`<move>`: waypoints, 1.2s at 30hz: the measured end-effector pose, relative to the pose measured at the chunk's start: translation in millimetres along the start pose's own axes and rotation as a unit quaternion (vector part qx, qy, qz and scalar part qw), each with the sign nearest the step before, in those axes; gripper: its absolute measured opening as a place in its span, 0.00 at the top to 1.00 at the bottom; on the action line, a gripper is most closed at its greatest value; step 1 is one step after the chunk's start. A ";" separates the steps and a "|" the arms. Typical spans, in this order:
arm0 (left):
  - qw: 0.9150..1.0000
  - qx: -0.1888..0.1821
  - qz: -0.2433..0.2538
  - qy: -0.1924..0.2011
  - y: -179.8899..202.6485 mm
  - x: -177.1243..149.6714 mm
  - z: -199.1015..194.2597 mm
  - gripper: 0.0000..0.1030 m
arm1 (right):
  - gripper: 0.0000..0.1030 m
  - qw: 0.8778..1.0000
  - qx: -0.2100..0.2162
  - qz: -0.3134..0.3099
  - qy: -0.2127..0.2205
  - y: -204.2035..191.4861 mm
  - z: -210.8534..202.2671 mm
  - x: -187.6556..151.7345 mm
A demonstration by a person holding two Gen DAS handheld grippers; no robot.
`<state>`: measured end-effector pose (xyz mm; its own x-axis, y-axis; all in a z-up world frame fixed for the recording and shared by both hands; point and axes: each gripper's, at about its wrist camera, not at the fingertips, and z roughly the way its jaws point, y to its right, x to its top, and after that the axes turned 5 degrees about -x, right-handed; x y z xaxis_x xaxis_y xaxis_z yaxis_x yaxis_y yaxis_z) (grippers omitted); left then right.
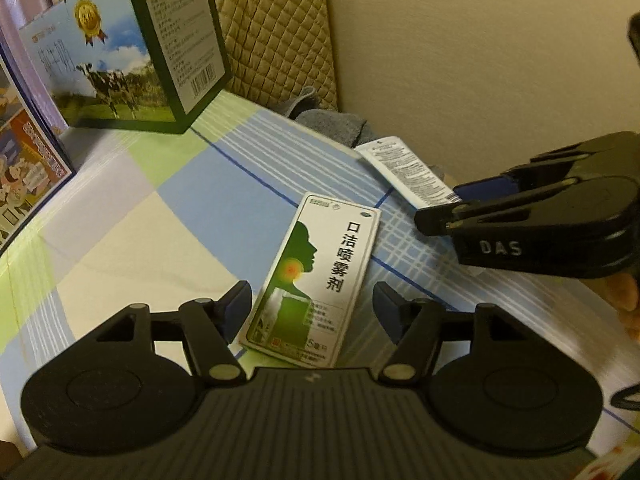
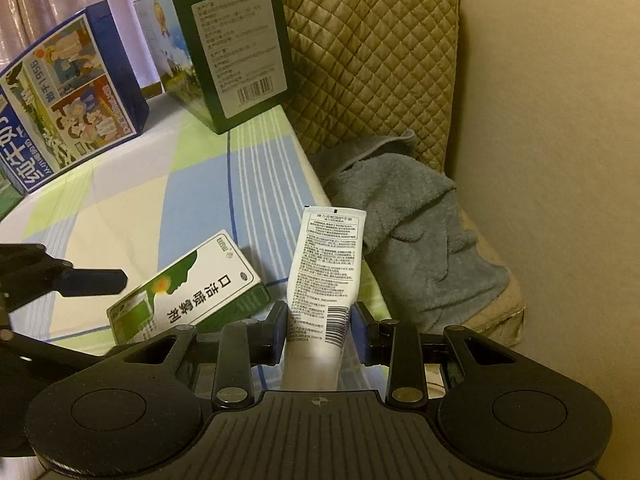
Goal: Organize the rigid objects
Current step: 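Grasp the white tube with the right tool while the left tool grasps the green spray box, then lift and carry the tube and spray box over the brown box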
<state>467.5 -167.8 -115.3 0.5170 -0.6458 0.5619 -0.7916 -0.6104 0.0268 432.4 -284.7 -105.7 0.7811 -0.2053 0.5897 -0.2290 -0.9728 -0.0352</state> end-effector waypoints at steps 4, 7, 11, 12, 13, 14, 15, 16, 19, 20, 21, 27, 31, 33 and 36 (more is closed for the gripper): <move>1.000 -0.002 -0.014 0.003 -4.2 0.2 5.0 0.43 | 0.70 1.000 0.003 0.000 -0.003 -1.2 3.5 2.9; 1.000 -0.003 -0.021 0.009 -4.7 -3.9 0.9 0.46 | 0.70 1.000 0.006 -0.003 -0.004 -3.6 3.7 1.8; 0.999 0.003 -0.036 0.007 -7.0 -12.0 -7.0 0.48 | 0.70 1.000 0.017 -0.007 -0.006 -10.1 1.2 0.0; 0.999 0.004 -0.043 0.006 -8.5 -14.8 -9.3 0.49 | 0.70 1.000 0.020 -0.009 -0.006 -12.2 0.1 -0.6; 0.999 0.005 -0.050 0.005 -10.6 -17.4 -11.2 0.49 | 0.70 1.000 0.024 -0.011 -0.006 -14.6 -1.5 -1.6; 0.998 0.008 -0.056 0.003 -11.9 -21.5 -14.4 0.49 | 0.70 1.000 0.027 -0.013 -0.006 -17.6 -3.1 -2.5; 0.998 0.012 -0.061 0.002 -13.5 -25.6 -17.6 0.49 | 0.70 0.999 0.031 -0.015 -0.007 -20.0 -4.7 -3.3; 0.998 0.015 -0.067 0.001 -14.9 -30.2 -20.8 0.49 | 0.70 0.999 0.035 -0.017 -0.007 -22.6 -6.2 -4.0; 0.995 0.031 -0.094 -0.003 -17.6 -47.4 -32.7 0.49 | 0.70 0.998 0.050 -0.027 -0.006 -31.2 -12.7 -8.6; 0.994 0.036 -0.102 -0.004 -17.7 -54.1 -37.1 0.49 | 0.70 0.998 0.054 -0.031 -0.006 -34.1 -14.7 -10.5; 0.993 0.041 -0.111 -0.005 -17.5 -61.5 -41.9 0.49 | 0.70 0.998 0.060 -0.035 -0.006 -37.3 -17.4 -12.7; 0.985 0.071 -0.156 -0.011 -9.2 -103.3 -68.5 0.49 | 0.70 0.993 0.093 -0.067 -0.012 -54.6 -32.4 -32.5; 0.977 0.091 -0.191 -0.016 -2.2 -130.1 -86.8 0.49 | 0.70 0.989 0.114 -0.090 -0.025 -62.7 -41.4 -51.3; 0.973 0.101 -0.207 -0.019 2.1 -142.1 -95.0 0.49 | 0.70 0.986 0.124 -0.103 -0.033 -66.3 -45.4 -61.6; 0.967 0.111 -0.229 -0.026 10.0 -160.5 -107.4 0.49 | 0.70 0.980 0.140 -0.133 -0.049 -71.0 -48.5 -78.0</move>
<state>341.7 -21.0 -116.4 0.8166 -0.3036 0.4909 -0.3897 -0.9174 0.0807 359.6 -194.4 -110.0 0.8470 0.0639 0.5278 0.1481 -0.9818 -0.1188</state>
